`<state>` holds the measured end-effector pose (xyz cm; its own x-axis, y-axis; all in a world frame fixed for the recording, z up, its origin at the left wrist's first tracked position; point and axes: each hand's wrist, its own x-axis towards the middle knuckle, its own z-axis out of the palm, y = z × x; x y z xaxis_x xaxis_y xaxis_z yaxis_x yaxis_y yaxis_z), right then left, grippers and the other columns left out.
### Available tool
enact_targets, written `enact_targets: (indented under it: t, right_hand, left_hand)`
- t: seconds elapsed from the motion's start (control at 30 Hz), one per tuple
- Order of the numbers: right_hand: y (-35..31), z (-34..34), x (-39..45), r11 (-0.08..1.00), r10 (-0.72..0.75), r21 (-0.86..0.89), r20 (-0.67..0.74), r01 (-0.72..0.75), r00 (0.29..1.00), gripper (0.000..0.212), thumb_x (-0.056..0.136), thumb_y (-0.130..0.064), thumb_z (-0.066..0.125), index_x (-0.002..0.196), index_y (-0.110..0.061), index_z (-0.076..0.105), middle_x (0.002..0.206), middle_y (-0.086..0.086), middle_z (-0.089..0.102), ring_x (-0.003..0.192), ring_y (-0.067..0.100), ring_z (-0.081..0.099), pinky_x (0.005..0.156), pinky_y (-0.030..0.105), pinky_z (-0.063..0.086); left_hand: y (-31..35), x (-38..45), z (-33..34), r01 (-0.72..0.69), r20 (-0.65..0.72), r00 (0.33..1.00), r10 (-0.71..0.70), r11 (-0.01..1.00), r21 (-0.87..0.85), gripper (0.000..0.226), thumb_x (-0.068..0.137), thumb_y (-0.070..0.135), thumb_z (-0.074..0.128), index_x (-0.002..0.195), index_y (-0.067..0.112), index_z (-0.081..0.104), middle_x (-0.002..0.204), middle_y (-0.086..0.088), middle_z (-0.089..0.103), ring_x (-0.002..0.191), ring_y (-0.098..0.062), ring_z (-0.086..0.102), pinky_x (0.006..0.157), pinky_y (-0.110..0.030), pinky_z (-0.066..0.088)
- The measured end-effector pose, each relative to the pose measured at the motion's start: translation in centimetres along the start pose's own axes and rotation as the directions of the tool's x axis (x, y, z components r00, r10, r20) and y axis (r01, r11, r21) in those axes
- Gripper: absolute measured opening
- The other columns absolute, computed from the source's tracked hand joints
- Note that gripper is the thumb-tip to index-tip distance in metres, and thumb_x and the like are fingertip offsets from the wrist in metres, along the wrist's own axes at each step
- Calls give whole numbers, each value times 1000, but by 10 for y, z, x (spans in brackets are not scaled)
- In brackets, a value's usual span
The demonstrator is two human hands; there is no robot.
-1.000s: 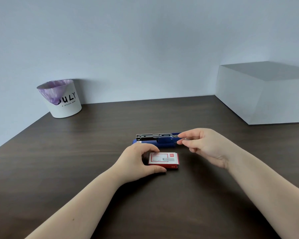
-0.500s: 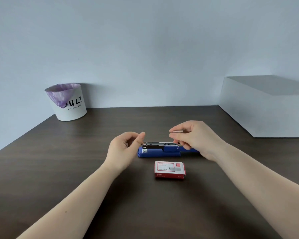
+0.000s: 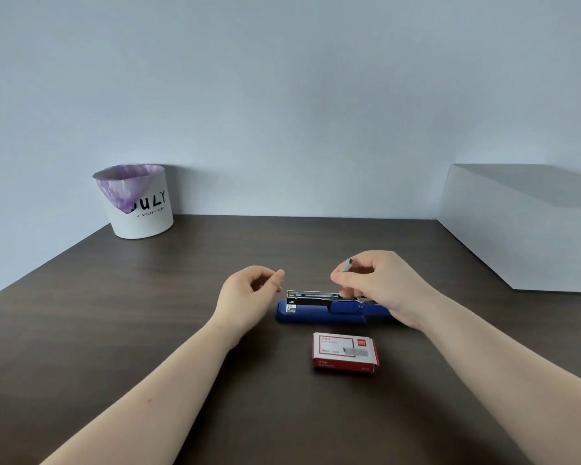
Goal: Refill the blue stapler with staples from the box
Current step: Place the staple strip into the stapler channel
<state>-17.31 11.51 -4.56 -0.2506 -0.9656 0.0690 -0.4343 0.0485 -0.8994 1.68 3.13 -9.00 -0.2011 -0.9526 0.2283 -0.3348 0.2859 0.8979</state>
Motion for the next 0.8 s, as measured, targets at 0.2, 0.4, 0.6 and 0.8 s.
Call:
enact_targets:
  t: [0.2, 0.4, 0.6, 0.8]
  right_hand:
    - [6, 5, 7, 992, -61, -106, 20, 63, 998, 6, 78, -24, 73, 83, -22, 76, 85, -7, 72, 80, 7, 64, 69, 18, 49]
    - [11, 5, 15, 975, -70, -206, 63, 82, 996, 14, 76, -24, 75, 90, -24, 76, 81, -8, 67, 73, 9, 59, 65, 18, 43]
    - [5, 8, 19, 859, -199, -450, 145, 244, 969, 24, 87, -40, 60, 103, -26, 72, 85, -13, 62, 77, 5, 56, 66, 12, 39]
    - [15, 12, 23, 713, -283, -549, 343, 436, 896, 26, 90, -39, 54, 107, -27, 69, 81, -21, 53, 82, -5, 47, 80, 12, 30]
  left_hand:
    - [-5, 3, -9, 28, -38, 999, -33, 994, -103, 22, 85, 31, 61, 76, 14, 71, 82, 0, 73, 87, -16, 64, 73, -19, 44]
    - [-6, 2, -9, 2, 35, 999, 1, 996, -86, 17, 84, 31, 62, 76, 19, 71, 77, 4, 73, 83, -12, 64, 72, -19, 46]
    - [-6, 5, -10, -16, 90, 996, 22, 997, -73, 18, 85, 30, 62, 75, 18, 72, 81, 3, 73, 88, -10, 64, 75, -15, 45]
    - [-12, 7, -10, -66, 198, 979, 46, 993, 99, 10, 82, 31, 64, 84, 28, 73, 66, 3, 62, 55, -5, 42, 54, -13, 37]
